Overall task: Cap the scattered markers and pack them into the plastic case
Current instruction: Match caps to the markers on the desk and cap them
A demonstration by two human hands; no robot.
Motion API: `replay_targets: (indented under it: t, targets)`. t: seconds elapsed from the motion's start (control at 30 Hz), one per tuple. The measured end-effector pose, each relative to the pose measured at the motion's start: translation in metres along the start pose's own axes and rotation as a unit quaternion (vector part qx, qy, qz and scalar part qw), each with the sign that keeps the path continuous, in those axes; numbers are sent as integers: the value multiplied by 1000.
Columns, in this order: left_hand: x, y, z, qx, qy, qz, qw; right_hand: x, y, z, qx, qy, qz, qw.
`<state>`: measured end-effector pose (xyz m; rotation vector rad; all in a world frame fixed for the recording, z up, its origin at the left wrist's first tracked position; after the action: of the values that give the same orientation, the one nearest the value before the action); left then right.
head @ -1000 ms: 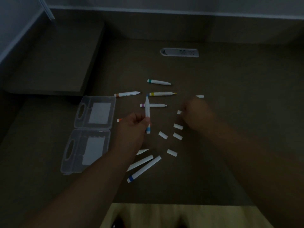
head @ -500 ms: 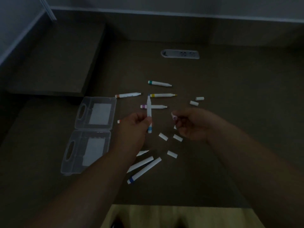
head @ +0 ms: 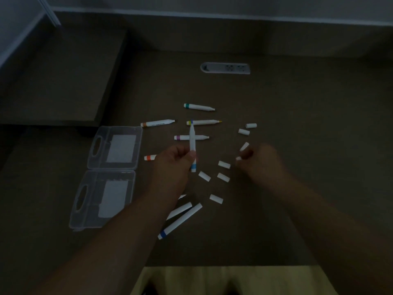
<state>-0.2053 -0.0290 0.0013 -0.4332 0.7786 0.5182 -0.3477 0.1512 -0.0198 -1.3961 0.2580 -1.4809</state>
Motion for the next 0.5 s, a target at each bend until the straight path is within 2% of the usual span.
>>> replay_targets:
  t: [0.07, 0.13, 0.4, 0.5]
  targets:
    - [1, 1, 0, 0, 3, -5, 1000, -10, 2, -3, 26, -18, 117, 993]
    - [1, 2, 0, 0, 3, -4, 1000, -18, 9, -2, 57, -16, 165, 985]
    - [2, 6, -1, -2, -6, -9, 1000, -15, 8, -4, 61, -48, 177, 981]
    - [3, 6, 0, -2, -6, 1, 1000, -4, -10, -16, 10, -79, 180, 980]
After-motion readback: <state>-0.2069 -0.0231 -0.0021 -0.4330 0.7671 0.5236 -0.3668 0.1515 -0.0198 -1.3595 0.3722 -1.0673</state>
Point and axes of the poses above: each hand's wrist, its own z-axis away from the middle knuckle, its own y-axis out of the palm, x = y × z, the point moved 9 cm from there along -z, towards the middle knuckle, and after that the axes turned 13 degrees about -y, right-handed, at the moved point
